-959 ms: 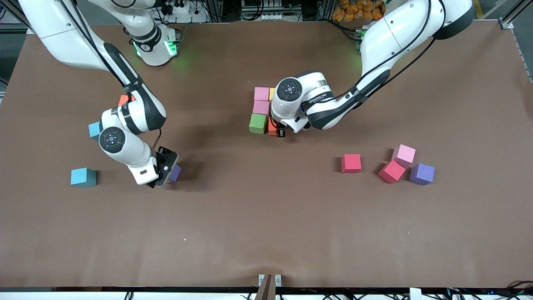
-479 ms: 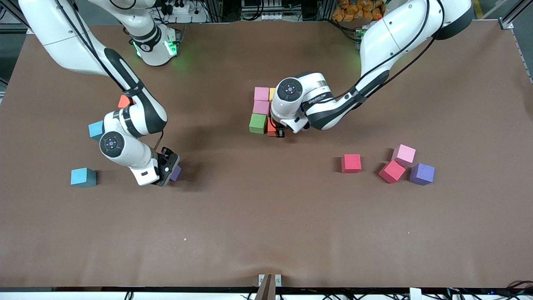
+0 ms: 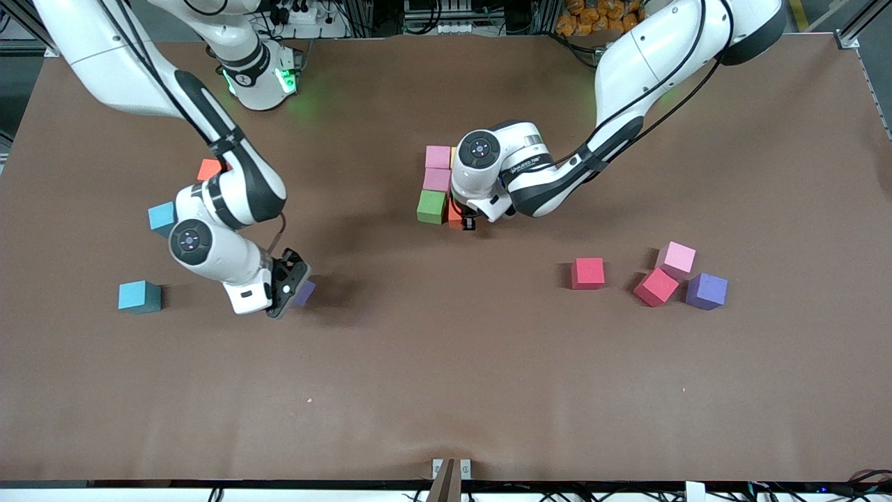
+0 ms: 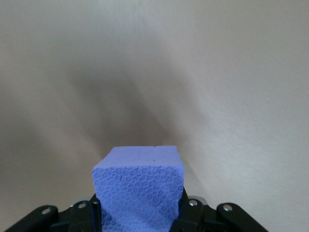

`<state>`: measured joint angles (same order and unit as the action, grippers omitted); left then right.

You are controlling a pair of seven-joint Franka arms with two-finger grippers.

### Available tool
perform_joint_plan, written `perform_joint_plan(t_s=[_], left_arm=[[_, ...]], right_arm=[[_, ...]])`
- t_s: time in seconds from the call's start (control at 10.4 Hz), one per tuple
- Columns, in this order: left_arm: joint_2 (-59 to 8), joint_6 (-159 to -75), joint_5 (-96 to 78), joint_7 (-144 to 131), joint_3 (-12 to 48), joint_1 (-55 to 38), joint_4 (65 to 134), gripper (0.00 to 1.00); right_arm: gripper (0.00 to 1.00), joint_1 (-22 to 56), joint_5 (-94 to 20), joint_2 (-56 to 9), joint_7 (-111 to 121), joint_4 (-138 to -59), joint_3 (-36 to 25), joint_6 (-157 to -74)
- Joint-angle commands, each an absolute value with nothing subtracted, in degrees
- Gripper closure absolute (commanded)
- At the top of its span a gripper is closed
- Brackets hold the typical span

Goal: Arrange 11 blocks into digit 3
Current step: 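Carry the purple cube below green while the left gripper places orange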

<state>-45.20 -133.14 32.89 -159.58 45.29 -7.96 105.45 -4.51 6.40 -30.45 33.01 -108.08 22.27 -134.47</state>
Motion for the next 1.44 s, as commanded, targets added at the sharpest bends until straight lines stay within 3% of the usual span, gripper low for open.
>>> perform_joint_plan(t_s=[0.0, 0.58, 0.77, 0.96, 1.34], left_arm=[[-45.5, -134.9, 36.6, -171.9, 44.6, -9.6, 106.2, 0.67], [-45.4, -135.0, 36.7, -171.4, 44.6, -10.0, 107.0, 0.63], [-45.5, -135.1, 36.7, -171.4, 44.6, -10.1, 107.0, 0.5], [-45.5, -135.1, 36.7, -171.9, 44.6, -10.1, 107.0, 0.0], [-44.0, -134.7, 36.6, -171.5, 45.1, -9.1, 107.1, 0.0]], right_arm=[[0.82, -0.9, 5.8, -29.9, 15.3, -107.9, 23.0, -133.5], [0.86, 12.1, 5.9, -30.2, -24.6, -108.0, 22.4, -140.2], [0.86, 13.9, 5.9, -30.4, -32.0, -108.1, 22.3, -140.8], [0.83, 15.0, 6.0, -30.9, -39.5, -108.1, 22.2, -142.5], [0.83, 21.0, 6.6, -33.2, -44.9, -108.1, 17.9, -146.1]])
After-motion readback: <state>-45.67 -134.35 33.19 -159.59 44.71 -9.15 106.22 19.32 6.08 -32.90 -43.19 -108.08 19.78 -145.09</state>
